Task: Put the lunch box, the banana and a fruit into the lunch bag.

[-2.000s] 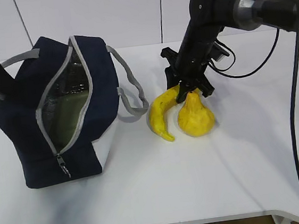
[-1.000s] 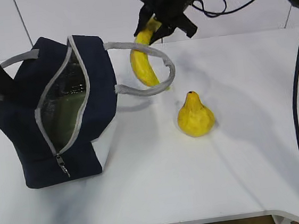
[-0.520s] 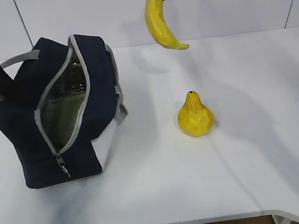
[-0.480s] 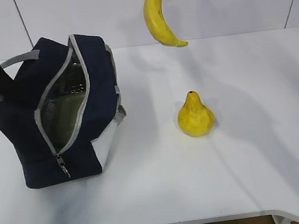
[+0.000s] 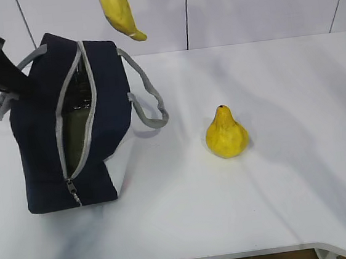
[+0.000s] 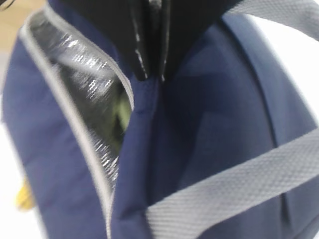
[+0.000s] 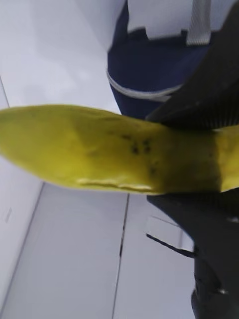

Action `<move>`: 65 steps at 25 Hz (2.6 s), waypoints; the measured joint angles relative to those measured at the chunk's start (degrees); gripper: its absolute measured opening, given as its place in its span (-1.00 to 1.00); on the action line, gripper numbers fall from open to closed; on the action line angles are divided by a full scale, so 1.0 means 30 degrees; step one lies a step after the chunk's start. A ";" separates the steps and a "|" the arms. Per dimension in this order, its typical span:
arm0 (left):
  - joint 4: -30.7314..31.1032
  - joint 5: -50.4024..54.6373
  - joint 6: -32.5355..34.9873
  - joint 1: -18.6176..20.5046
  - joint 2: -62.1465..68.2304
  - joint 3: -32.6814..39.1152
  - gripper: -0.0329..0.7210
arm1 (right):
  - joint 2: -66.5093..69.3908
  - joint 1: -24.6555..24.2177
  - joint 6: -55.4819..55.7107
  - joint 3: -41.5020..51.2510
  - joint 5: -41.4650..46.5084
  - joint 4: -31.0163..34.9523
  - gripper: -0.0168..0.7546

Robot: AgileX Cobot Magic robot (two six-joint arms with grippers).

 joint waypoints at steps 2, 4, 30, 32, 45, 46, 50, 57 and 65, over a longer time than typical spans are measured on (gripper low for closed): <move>-0.1166 -0.0432 0.0000 0.0000 0.0000 0.0000 -0.92 | 0.0000 0.0025 0.0000 0.0000 0.0000 0.0473 -0.26; -0.2537 -0.0937 0.0000 0.0000 0.0000 0.0000 -0.92 | 0.0000 0.0082 -0.0032 0.0000 0.0000 0.0622 -0.26; -0.4822 -0.1374 -0.0059 0.1400 0.0000 0.0000 -0.92 | 0.4367 0.3012 -0.1191 -0.0070 0.0000 0.0637 -0.26; -0.4822 -0.1206 -0.0059 0.1622 0.0000 0.0000 -0.92 | 0.4493 0.3012 -0.1191 -0.0070 -0.0035 0.0608 -0.26; -0.4711 -0.1055 -0.0059 0.1658 0.0000 0.0000 -0.92 | 0.5020 0.3293 -0.1247 -0.0070 -0.0106 0.1418 0.29; -0.4673 -0.1055 -0.0059 0.1658 0.0000 0.0000 -0.92 | 0.5020 0.3293 -0.1493 -0.0070 -0.0144 0.1548 0.30; -0.4550 -0.1055 -0.0059 0.1658 0.0000 0.0000 -0.92 | 0.5020 0.3124 -0.2575 -0.0070 -0.0144 0.2603 0.32; -0.4421 -0.1018 -0.0059 0.1658 0.0000 0.0000 -0.92 | 0.5020 0.2341 -0.5889 -0.0070 -0.0175 0.5152 0.32; -0.4350 -0.0412 -0.0059 0.1658 0.0000 0.0000 -0.92 | 0.3963 0.1843 -0.6274 -0.0070 -0.0215 0.2711 0.31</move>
